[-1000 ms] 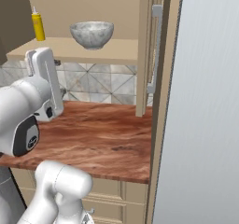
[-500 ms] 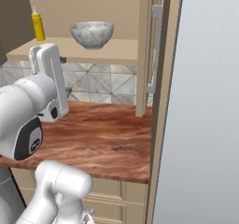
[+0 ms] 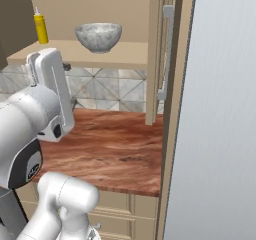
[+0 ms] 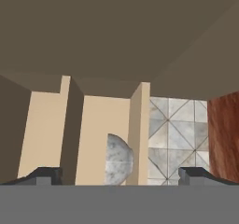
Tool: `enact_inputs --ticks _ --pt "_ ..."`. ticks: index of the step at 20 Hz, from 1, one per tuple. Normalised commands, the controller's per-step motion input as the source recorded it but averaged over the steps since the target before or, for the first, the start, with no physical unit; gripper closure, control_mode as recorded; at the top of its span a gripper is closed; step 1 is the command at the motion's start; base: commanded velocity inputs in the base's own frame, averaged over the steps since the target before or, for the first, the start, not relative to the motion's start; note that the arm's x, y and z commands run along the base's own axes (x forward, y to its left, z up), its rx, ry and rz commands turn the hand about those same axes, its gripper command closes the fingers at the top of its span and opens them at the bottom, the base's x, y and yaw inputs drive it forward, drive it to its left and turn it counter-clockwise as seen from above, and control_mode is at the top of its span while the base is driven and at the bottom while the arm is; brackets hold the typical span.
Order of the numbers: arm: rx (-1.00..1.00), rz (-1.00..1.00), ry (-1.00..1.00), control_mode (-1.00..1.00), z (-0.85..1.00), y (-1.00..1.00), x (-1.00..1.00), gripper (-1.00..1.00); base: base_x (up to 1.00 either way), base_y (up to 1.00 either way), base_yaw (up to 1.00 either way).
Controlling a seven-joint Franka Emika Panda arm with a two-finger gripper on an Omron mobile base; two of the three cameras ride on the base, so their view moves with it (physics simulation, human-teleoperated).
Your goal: Pick the mug and place it in the sink. Pick the bowl and place it in the open cabinet and then close the cabinet.
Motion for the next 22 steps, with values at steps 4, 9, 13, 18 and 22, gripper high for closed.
enact_inputs --ticks 4,9,13,18,22 --pt "0.01 0.00 -0.04 -1.00 0.15 -0.30 -0.22 -1.00 0.00 0.00 0.00" --pt "0.02 0.00 -0.03 -1.00 0.06 -0.43 -0.29 -1.00 0.00 0.00 0.00" --pt "0.00 0.00 0.00 -1.00 0.00 -0.26 -0.13 -1.00 0.00 0.00 0.00" --pt "0.05 0.00 -0.01 -1.00 0.00 -0.36 -0.22 -1.00 0.00 0.00 0.00" --pt "0.05 -0.01 -0.04 -1.00 0.03 -0.47 -0.32 -1.00 0.00 0.00 0.00"
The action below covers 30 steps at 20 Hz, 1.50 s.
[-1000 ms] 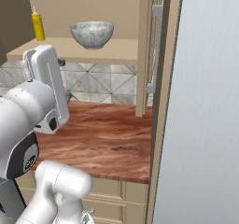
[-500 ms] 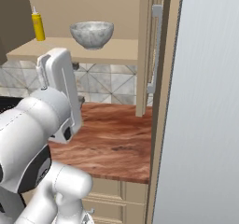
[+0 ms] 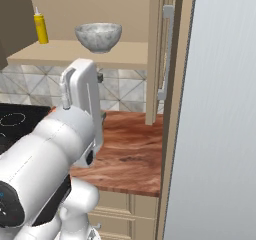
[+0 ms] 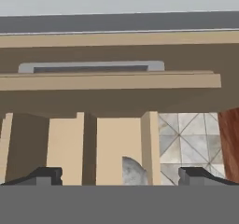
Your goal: Pick the mug and place it in the sink. Pick the bowl and place it in the open cabinet and then close the cabinet.
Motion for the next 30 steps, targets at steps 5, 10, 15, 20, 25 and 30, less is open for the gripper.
enact_inputs --ticks 5,10,15,20,25,30 --pt "0.03 -0.03 -0.05 -1.00 0.04 -0.39 -0.28 -1.00 0.00 0.00 0.00" --pt "0.00 -0.06 -0.01 -1.00 0.01 -0.32 -0.06 -1.00 0.00 0.00 0.00" --pt "0.00 -0.07 0.00 -1.00 0.00 -0.31 0.00 -1.00 0.00 0.00 0.00" --pt "0.00 -0.06 0.00 -1.00 0.00 -0.17 0.00 -1.00 0.00 0.00 0.00" --pt "0.00 -0.05 0.00 -1.00 0.00 -0.19 0.00 -1.00 0.00 0.00 0.00" --pt "0.00 -0.02 0.00 -1.00 0.00 -0.04 0.01 -1.00 0.00 0.00 0.00"
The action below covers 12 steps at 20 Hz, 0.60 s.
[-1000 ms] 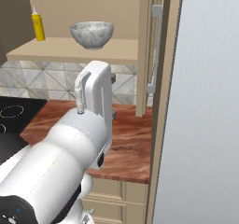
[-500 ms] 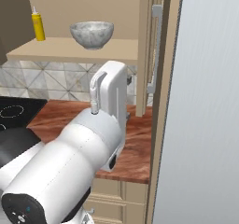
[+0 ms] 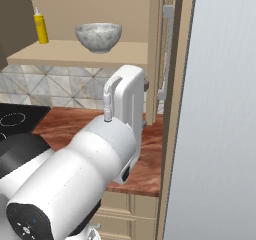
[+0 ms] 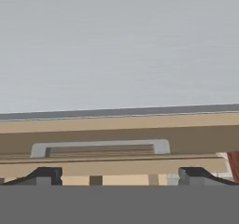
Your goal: Pick the mug and place it in the sink. Pick the bowl and place it in the open cabinet and then close the cabinet.
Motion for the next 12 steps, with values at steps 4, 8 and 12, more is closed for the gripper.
enact_inputs --ticks 4,8,12 --pt "0.01 0.00 0.02 -1.00 0.00 -0.26 0.16 -1.00 0.00 0.00 0.00" --pt "0.04 0.00 0.15 -1.00 0.00 -0.40 0.37 -1.00 0.00 0.00 0.00" --pt "0.00 0.00 0.13 -1.00 0.00 -0.09 0.30 -1.00 0.00 0.00 0.00"
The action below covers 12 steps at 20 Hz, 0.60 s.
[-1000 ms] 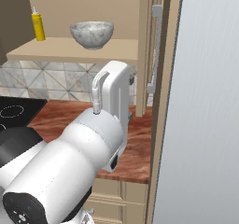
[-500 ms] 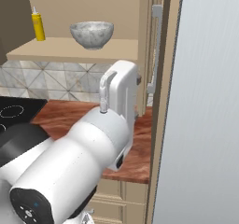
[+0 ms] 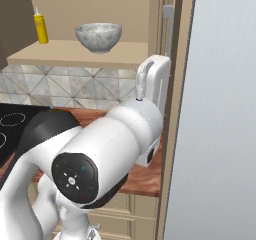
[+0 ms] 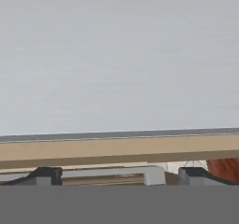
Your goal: Pick the mug and place it in the sink. Pick the bowl and place it in the open cabinet and then close the cabinet.
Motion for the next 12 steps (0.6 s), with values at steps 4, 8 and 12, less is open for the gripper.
enact_inputs --ticks 4,8,12 --pt "0.00 0.00 0.10 -1.00 -0.05 0.16 0.36 -1.00 0.00 0.00 0.00" --pt "0.00 0.00 0.01 -1.00 -0.03 0.00 0.08 -1.00 0.00 0.00 0.00" --pt "0.00 0.00 0.00 -1.00 -0.05 0.00 0.07 -1.00 0.00 0.00 0.00"
